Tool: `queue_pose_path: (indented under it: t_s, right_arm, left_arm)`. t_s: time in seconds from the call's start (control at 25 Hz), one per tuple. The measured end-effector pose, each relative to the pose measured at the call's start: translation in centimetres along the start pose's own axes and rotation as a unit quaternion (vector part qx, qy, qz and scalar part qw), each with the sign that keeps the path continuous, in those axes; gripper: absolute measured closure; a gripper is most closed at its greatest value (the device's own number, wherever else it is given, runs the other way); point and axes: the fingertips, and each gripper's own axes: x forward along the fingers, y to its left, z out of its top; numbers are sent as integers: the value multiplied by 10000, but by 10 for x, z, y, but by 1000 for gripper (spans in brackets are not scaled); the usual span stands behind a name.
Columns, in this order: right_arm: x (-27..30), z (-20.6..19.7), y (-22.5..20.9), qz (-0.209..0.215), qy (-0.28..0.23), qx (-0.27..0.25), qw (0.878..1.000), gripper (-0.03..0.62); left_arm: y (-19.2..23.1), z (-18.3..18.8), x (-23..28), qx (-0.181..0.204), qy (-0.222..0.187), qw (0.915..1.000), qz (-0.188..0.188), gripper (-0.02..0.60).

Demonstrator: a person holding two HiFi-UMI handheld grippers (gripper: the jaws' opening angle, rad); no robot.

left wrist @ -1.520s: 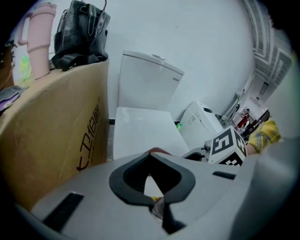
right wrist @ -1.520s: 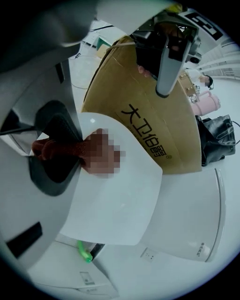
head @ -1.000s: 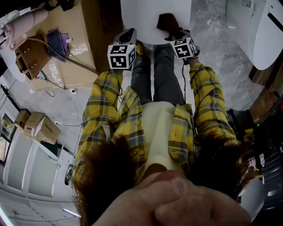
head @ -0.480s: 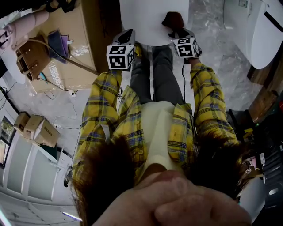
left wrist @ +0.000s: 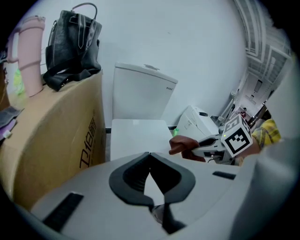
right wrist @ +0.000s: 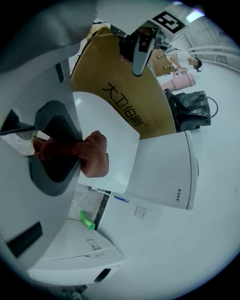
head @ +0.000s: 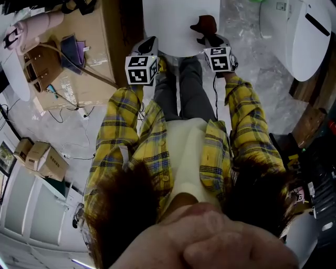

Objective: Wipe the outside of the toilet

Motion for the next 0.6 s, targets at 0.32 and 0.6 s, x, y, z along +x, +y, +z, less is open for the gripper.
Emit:
queue_pose_path:
  t_s: [0.32,0.6]
  right_arm:
    - [-45,34,10,67,-391,-300,9988,510]
    - [-88,69,29,125,-794,-334,9962,510]
  left_arm:
    - [-4,24,-29,-125,-330,9994,-5,572]
    - [-10,55,-55,-128,-685,9975,-69,572]
